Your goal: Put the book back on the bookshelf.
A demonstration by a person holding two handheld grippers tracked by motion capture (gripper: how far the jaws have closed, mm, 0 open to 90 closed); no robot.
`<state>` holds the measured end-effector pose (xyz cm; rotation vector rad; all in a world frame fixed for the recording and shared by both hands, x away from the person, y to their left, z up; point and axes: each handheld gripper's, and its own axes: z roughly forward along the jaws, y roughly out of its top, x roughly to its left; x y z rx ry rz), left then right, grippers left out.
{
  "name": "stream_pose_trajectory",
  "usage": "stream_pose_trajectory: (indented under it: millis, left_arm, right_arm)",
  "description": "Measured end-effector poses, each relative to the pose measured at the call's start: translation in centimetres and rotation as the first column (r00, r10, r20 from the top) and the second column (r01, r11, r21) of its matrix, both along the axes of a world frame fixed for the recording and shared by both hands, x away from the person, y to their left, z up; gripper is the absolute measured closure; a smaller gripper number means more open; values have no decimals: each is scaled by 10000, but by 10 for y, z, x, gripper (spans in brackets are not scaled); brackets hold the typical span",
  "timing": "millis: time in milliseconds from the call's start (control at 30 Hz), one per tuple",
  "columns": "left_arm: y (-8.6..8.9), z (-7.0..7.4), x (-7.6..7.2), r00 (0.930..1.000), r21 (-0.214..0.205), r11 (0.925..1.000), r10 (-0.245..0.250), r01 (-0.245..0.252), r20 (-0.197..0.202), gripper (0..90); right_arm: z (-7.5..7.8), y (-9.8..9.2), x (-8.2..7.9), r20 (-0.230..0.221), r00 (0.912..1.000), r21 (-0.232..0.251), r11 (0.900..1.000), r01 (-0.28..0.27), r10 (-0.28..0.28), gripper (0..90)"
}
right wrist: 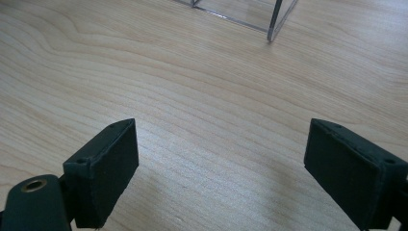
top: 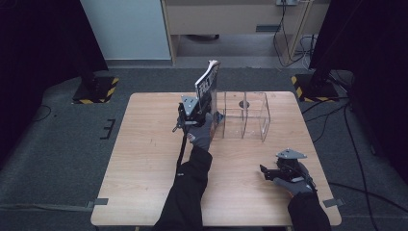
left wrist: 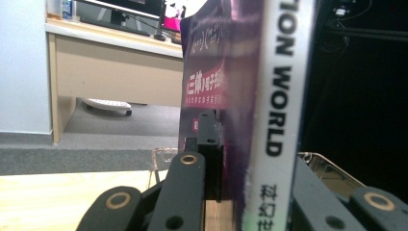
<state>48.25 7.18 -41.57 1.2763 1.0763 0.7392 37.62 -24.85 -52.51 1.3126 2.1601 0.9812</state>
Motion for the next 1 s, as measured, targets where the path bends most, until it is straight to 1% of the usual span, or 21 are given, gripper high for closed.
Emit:
stream_pose_trajectory:
  millis: [167,267,400,467,633,833,867,1000]
  left_arm:
    - [0,-12,-2,9995,-287,9995,-102,94,-297,812]
    - [0,-17,-5,9997,-529,9985,-150,139,-203,811]
    - [-2,-18,-8,9998,-374,9992,-167,163,-107,808]
    - [-1,-19,-9,9998,-377,9992,-164,161,-75,806]
    - [5,-22,-12,9999,-430,9991,-11,5,-141,802]
    - [12,-26,-15,9999,-506,9987,25,-33,-167,802]
    - [14,-27,-15,9998,-438,9990,18,-27,-198,802]
    - [22,-31,-18,9997,-562,9984,12,-25,-229,800]
  right_arm:
    - [0,0,0,7,10000,-33,10000,-25,25,118]
    - [0,0,0,7,10000,-23,10000,-23,23,118]
    - [-1,0,0,12,10000,-40,10000,-43,43,120]
    - [0,0,0,31,10000,-37,10000,-55,55,120]
    - [-1,1,0,-20,10000,-35,10000,-30,30,120]
    - [-2,2,1,-52,10000,-62,10000,-26,26,121]
    - [-2,1,1,-41,10000,-69,10000,-34,34,122]
    - [-1,2,1,-125,9999,-8,10000,-28,28,127]
